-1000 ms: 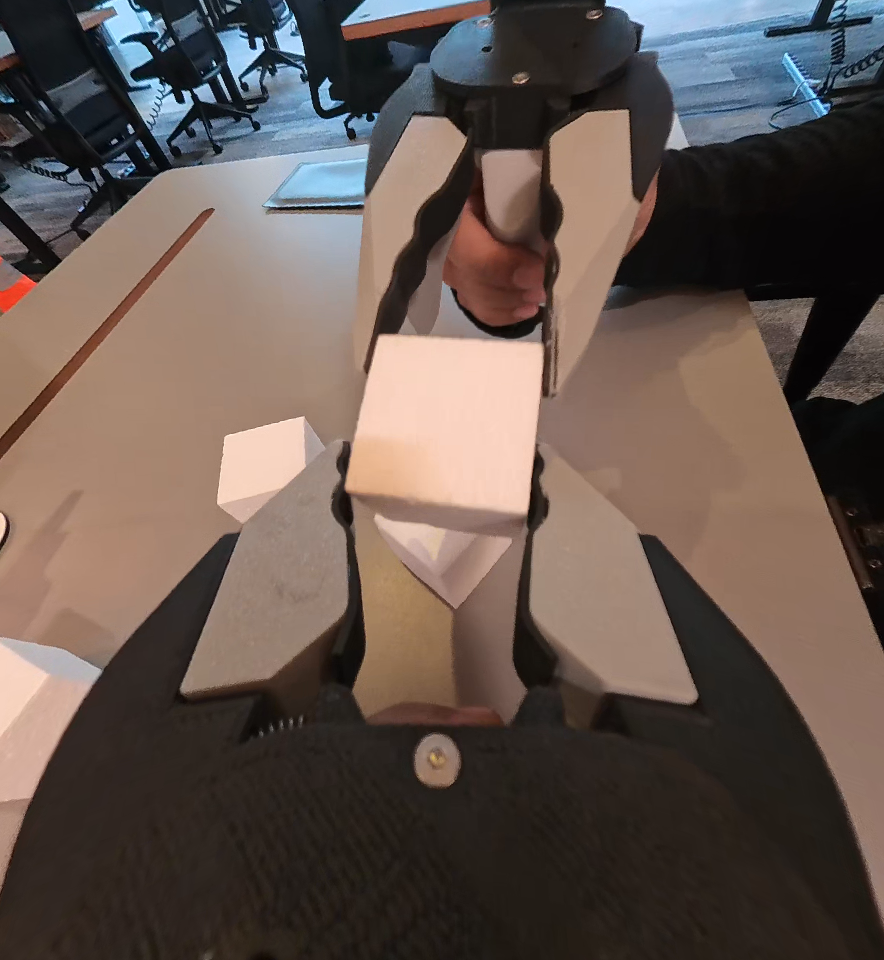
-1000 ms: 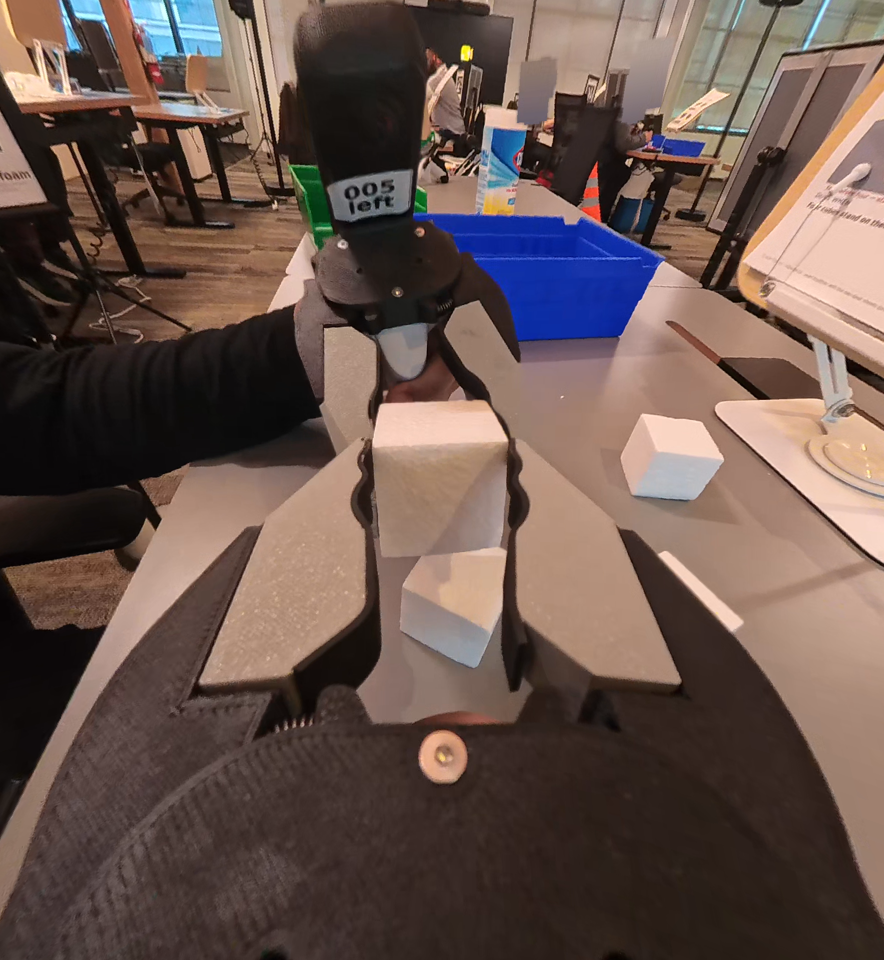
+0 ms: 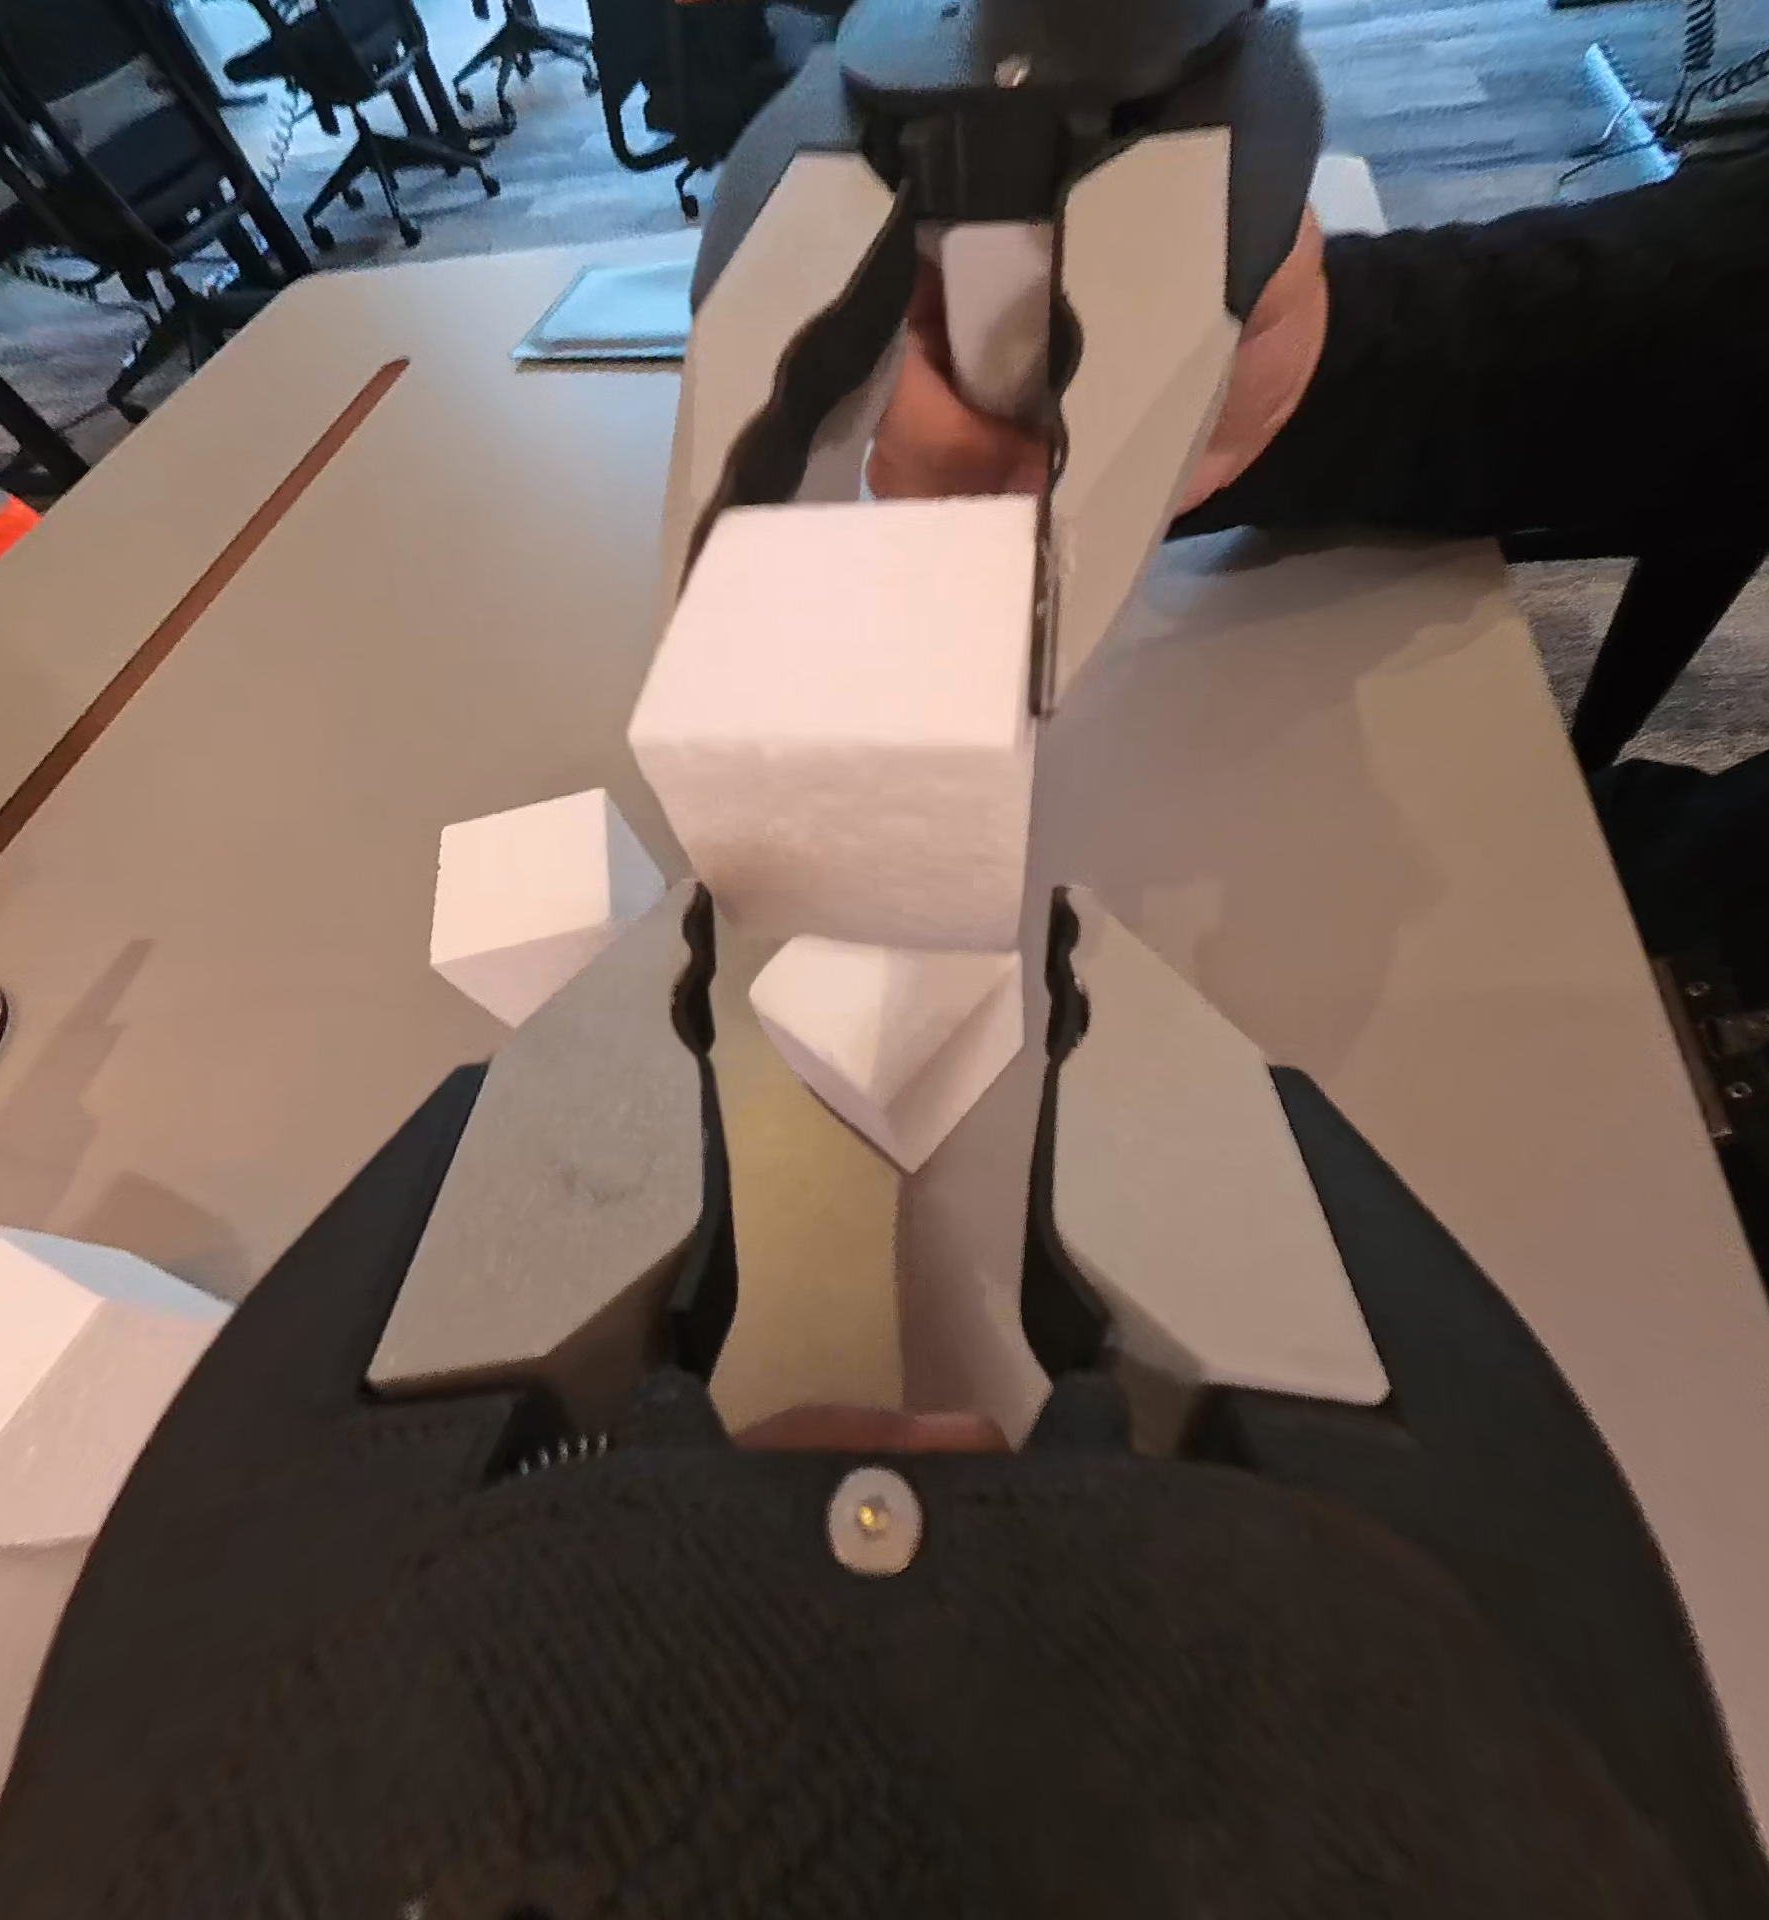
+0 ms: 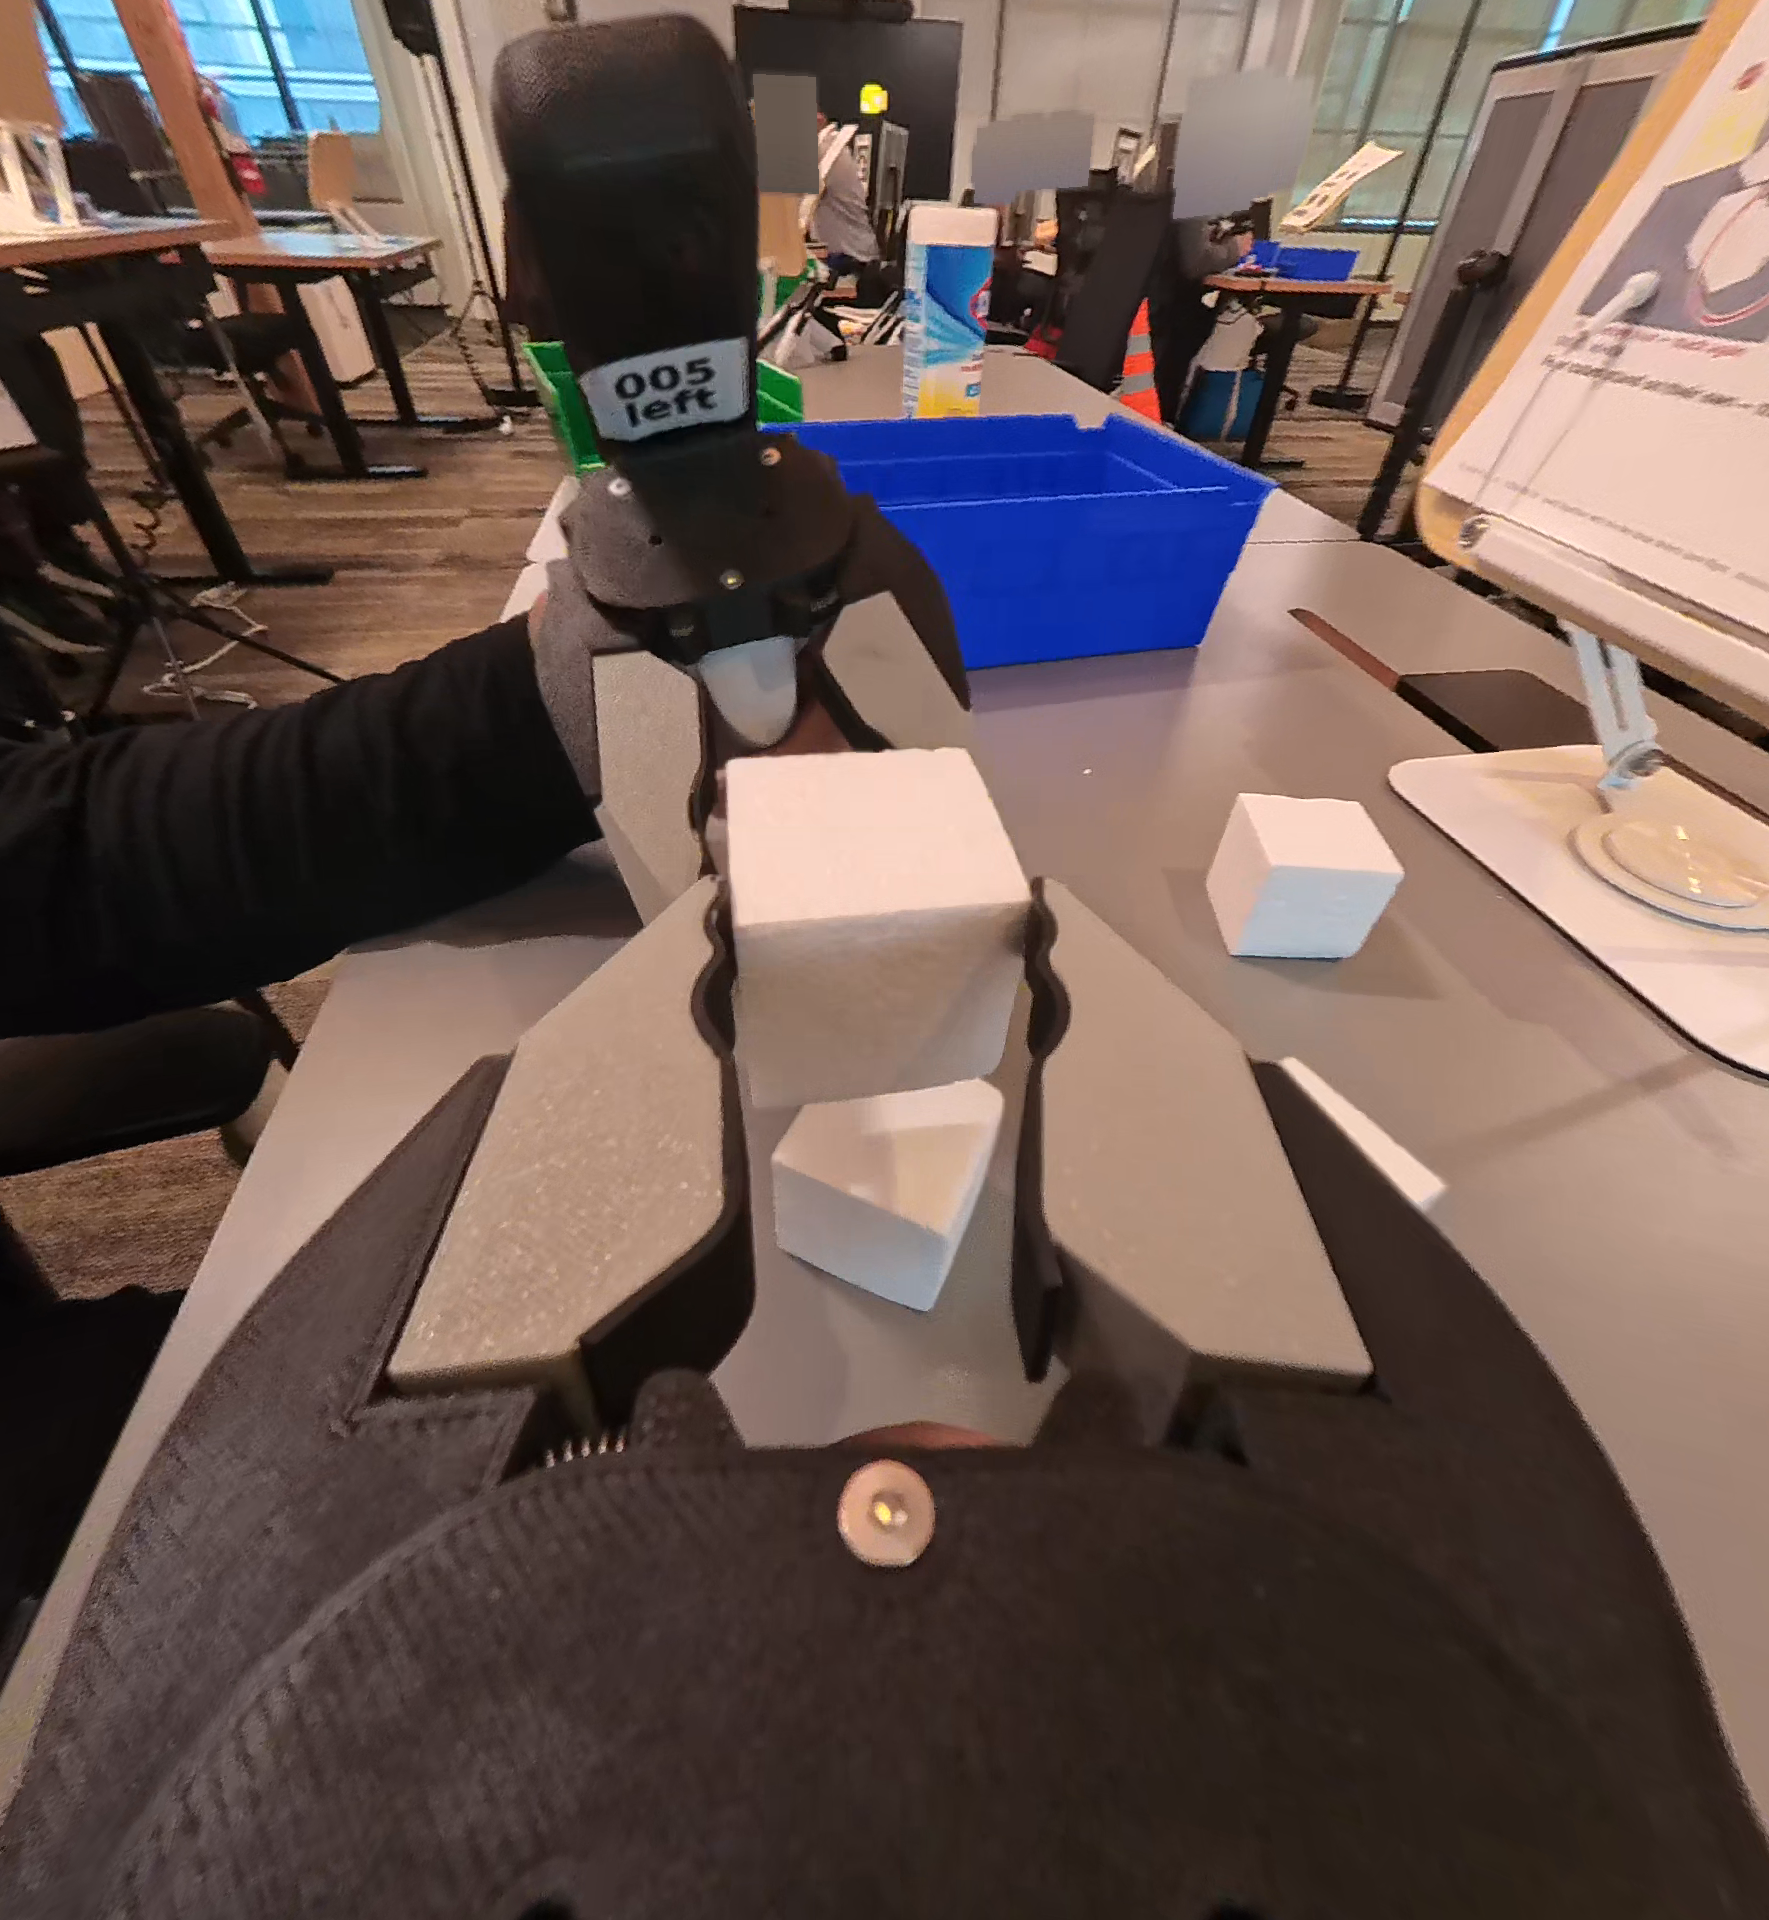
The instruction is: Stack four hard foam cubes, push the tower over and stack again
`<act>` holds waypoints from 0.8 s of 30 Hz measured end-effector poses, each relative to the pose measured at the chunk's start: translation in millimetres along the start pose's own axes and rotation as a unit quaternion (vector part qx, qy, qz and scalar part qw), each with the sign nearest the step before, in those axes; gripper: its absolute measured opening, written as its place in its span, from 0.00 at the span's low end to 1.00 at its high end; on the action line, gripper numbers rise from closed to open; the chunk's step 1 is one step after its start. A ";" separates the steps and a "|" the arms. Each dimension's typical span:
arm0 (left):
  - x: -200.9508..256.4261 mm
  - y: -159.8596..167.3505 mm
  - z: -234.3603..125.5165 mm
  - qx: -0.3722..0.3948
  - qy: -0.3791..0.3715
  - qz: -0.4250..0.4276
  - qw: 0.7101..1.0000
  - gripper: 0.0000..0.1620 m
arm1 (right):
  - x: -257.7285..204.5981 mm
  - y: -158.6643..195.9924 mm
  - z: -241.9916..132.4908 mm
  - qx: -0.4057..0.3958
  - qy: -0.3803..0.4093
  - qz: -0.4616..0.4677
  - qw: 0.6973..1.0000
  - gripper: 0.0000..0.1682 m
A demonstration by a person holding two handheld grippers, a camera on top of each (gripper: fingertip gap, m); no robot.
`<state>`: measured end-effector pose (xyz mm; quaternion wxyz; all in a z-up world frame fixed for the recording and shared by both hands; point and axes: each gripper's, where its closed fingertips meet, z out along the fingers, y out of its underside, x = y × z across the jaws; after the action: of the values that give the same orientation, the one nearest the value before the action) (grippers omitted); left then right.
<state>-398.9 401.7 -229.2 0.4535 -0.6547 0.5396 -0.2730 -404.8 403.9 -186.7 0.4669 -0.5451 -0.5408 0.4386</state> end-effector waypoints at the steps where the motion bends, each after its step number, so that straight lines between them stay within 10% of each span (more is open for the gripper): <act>1: -2.8 2.9 -0.9 -0.006 -0.006 -0.001 1.000 0.39 | 4.0 -1.4 -2.1 0.004 0.009 0.001 1.000 0.32; 5: -16.3 19.3 -7.1 -0.039 -0.032 -0.012 0.999 0.34 | 17.2 -9.1 -13.6 0.029 0.028 0.024 0.999 0.32; 11: -30.4 66.3 -6.3 -0.143 -0.051 -0.031 0.988 0.00 | 27.2 -18.6 -26.3 0.062 0.035 0.052 0.996 0.32; 24: 9.2 72.3 14.1 -0.170 0.040 0.000 0.985 0.02 | 17.9 6.9 -11.3 -0.009 0.016 0.038 0.999 0.32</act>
<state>-417.7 396.6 -300.9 0.3136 -0.7111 0.5957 -0.2027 -391.8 421.5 -191.0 0.4533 -0.5765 -0.5159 0.4427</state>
